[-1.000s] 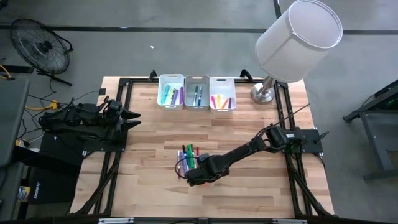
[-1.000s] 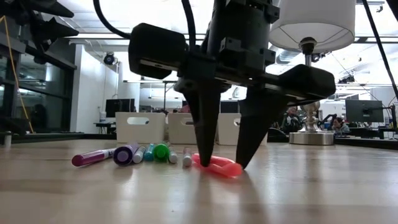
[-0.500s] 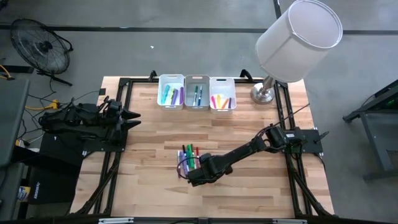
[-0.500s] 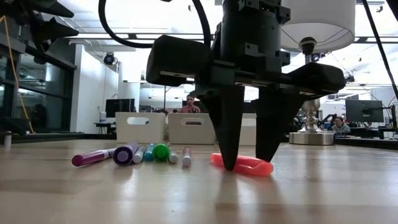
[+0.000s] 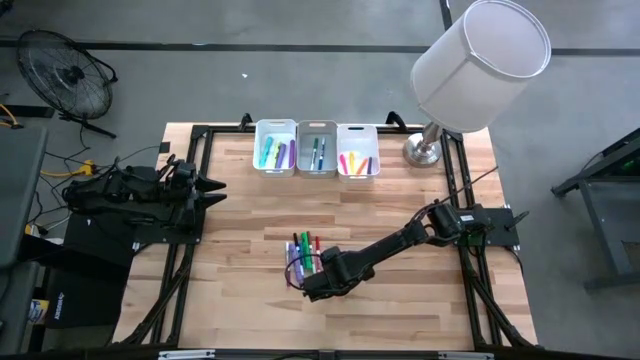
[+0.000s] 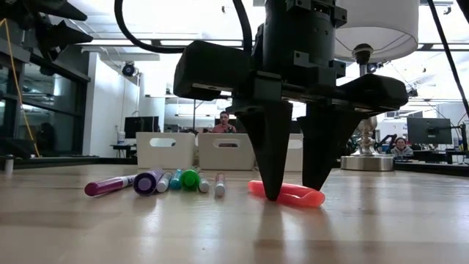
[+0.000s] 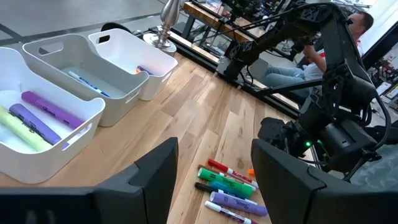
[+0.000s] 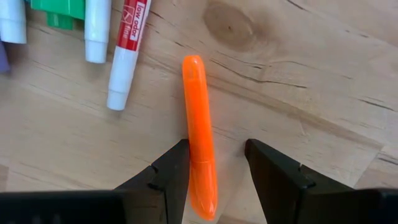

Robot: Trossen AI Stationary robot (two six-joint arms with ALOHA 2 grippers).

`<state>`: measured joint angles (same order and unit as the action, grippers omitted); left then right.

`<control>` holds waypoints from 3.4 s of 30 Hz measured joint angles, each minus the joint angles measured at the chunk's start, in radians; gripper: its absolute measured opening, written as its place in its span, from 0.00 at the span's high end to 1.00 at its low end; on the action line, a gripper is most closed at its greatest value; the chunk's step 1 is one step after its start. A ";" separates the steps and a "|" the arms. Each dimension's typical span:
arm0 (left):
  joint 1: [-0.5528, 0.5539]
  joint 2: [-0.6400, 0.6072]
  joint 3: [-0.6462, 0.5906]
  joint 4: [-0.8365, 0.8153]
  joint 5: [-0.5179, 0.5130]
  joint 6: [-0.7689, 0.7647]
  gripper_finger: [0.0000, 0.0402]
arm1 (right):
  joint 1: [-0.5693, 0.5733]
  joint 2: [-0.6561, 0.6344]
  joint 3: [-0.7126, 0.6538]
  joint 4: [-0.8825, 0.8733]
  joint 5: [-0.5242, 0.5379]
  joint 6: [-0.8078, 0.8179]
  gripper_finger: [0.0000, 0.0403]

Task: Pick & Place Markers
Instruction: Put the orange pen into the right white bin

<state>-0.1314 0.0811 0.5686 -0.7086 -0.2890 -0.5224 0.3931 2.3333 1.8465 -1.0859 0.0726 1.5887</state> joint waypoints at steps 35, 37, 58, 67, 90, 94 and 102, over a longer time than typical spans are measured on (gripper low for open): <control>0.000 0.000 0.000 0.000 0.000 0.000 0.50 | -0.002 -0.010 -0.030 -0.020 0.047 -0.255 0.93; 0.000 0.000 0.000 0.000 0.000 0.000 0.50 | -0.003 -0.017 -0.031 -0.043 0.066 -0.268 0.93; 0.000 0.000 0.000 0.000 0.000 0.000 0.50 | -0.188 -0.265 -0.032 -0.478 0.389 -0.429 0.93; 0.000 0.000 0.000 0.000 0.000 0.000 0.50 | -0.425 -0.323 -0.032 -0.367 0.478 -0.589 0.93; 0.000 0.000 0.000 0.000 0.000 0.000 0.50 | -0.813 -0.322 -0.270 0.099 0.229 -0.725 0.93; 0.000 0.000 0.000 0.000 0.000 0.000 0.50 | -0.834 -0.322 -0.308 0.129 0.200 -0.700 0.93; 0.000 0.000 0.000 -0.001 -0.061 -0.006 0.50 | -0.840 -0.322 -0.325 0.164 0.166 -0.715 0.73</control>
<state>-0.1314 0.0810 0.5686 -0.7097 -0.3497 -0.5287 -0.4473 2.0117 1.5217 -0.9219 0.2382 0.8734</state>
